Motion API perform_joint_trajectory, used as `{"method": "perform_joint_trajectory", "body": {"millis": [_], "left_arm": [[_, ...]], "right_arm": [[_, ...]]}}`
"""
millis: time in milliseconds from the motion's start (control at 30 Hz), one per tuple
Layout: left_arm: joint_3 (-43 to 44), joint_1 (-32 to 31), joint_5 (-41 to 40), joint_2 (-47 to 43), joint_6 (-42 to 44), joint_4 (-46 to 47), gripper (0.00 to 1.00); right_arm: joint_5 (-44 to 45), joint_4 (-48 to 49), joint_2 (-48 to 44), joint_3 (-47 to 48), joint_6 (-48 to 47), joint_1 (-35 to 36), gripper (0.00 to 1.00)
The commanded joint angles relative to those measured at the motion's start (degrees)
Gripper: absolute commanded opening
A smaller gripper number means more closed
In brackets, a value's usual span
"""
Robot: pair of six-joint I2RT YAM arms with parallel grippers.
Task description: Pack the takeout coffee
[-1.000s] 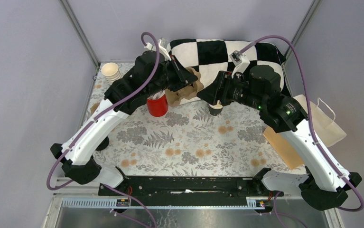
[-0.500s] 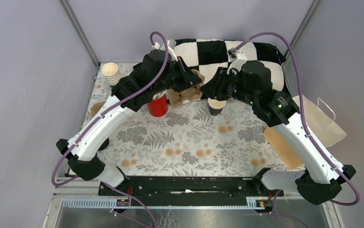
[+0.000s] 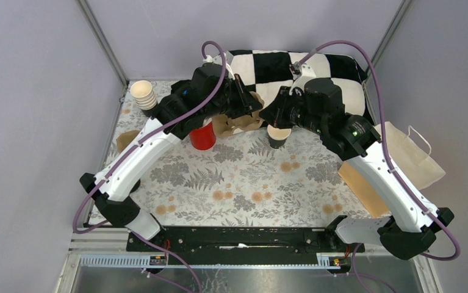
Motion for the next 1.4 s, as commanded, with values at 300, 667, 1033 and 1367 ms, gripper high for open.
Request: {"method": "perform_joint_trajectory", "body": {"millis": [300,667,1033,1367], "left_arm": [[4.5,-0.9,2.74,-0.92,1.26,2.43,0.21],[0.83,-0.86,1.13,-5.83,5.04,2.6,0.77],[-17.62,-0.04,-0.99,-19.36,1.29,2.52,0.92],[-15.4,-0.04,12.43,-13.26,8.27,2.73,0.93]], "right_arm": [[11.51,-3.55,-3.81,-0.5,3.64,1.39,0.0],[21.24,-11.56,-8.82,-0.6,6.19,1.45,0.0],[40.12,-31.59,-11.42,16.88,4.64,1.38,0.0],[61.06,-48.46,-10.32,37.73,2.82,1.39,0.0]]}}
